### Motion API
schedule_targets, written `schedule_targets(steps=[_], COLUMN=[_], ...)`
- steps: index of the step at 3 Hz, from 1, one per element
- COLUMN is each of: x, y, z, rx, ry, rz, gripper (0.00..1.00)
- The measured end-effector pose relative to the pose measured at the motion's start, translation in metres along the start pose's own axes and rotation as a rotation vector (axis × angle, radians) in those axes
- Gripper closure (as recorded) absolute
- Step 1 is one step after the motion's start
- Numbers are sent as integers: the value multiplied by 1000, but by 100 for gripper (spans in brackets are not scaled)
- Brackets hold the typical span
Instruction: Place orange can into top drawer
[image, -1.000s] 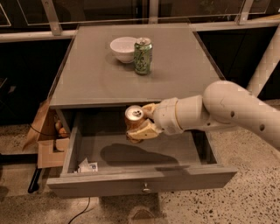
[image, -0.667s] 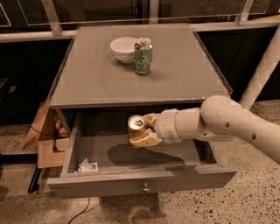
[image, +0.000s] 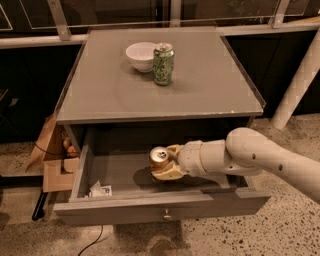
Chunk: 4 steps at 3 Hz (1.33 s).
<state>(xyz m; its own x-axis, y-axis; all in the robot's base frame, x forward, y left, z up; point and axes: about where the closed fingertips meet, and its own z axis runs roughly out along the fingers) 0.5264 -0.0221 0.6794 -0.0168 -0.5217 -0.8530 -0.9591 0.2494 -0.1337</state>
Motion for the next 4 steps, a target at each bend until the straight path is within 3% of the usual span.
schedule_targets(steps=[3, 4], x=[43, 44], y=[-12, -12], z=[17, 18], rx=[1, 0], ry=[-27, -28], rz=[4, 5], gripper=[100, 83])
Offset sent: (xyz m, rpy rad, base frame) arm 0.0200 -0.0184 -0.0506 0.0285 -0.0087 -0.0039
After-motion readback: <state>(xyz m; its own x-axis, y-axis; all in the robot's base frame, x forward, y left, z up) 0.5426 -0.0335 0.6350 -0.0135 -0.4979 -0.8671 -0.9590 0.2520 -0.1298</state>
